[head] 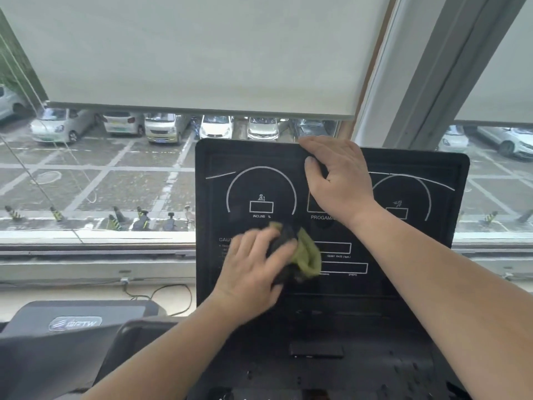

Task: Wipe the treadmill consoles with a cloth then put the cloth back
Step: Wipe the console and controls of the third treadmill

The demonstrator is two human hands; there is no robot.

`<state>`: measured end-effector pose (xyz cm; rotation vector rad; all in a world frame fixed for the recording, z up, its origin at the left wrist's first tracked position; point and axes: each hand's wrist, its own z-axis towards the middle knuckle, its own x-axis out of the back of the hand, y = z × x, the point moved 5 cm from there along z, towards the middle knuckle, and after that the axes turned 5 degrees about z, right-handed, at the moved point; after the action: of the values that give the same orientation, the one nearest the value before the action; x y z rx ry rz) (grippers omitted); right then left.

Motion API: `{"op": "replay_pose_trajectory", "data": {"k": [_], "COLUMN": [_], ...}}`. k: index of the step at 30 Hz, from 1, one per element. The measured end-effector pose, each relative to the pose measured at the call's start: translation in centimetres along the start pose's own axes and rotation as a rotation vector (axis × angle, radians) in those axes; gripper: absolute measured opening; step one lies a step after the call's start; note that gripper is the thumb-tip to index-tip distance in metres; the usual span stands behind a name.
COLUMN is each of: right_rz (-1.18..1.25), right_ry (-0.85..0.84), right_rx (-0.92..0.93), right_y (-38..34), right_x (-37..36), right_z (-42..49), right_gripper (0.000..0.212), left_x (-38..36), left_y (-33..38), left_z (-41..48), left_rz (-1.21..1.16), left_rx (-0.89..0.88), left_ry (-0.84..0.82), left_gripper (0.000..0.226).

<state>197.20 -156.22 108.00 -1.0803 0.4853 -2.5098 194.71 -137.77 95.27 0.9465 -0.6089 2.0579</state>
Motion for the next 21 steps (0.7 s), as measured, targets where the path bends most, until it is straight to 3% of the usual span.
{"op": "replay_pose_trajectory", "data": {"k": [3,5,7,11,14,16,19,21], "right_rz": [-0.003,-0.009,-0.010,-0.022,-0.058,-0.106,-0.200,-0.280], "right_ry": [0.010,0.019,0.024,0.018,0.002,-0.062,-0.231,-0.186], "right_rx": [-0.003,0.000,0.004,0.008,0.019,0.043,0.059,0.055], "right_y": [-0.1,-0.2,-0.2,-0.3,-0.4,-0.5,-0.1,1.2], "right_x": [0.0,-0.1,-0.1,-0.1,-0.2,0.0,1.1,3.3], "right_z": [-0.1,-0.2,-0.2,-0.2,-0.3,-0.3,-0.4,-0.6], "right_gripper": [0.037,0.036,0.036,0.037,0.038,0.042,0.049,0.049], "left_x": [-0.6,0.4,2.8,6.5,5.2,3.1,0.4,0.2], "left_y": [0.1,-1.9,-5.3,-11.2,-9.4,-6.3,-2.0,-1.6], "left_z": [-3.6,-3.2,-1.0,2.6,2.3,0.5,-3.1,-3.9], "left_rz": [0.002,0.016,-0.002,-0.015,-0.055,-0.076,0.007,0.047], "left_rx": [-0.249,-0.278,-0.105,0.423,0.509,0.442,0.118,-0.066], "left_ry": [-0.186,-0.188,-0.057,0.205,0.240,0.171,-0.035,-0.128], "left_gripper": [0.081,0.081,0.078,0.065,0.065,0.072,0.090,0.092]}}
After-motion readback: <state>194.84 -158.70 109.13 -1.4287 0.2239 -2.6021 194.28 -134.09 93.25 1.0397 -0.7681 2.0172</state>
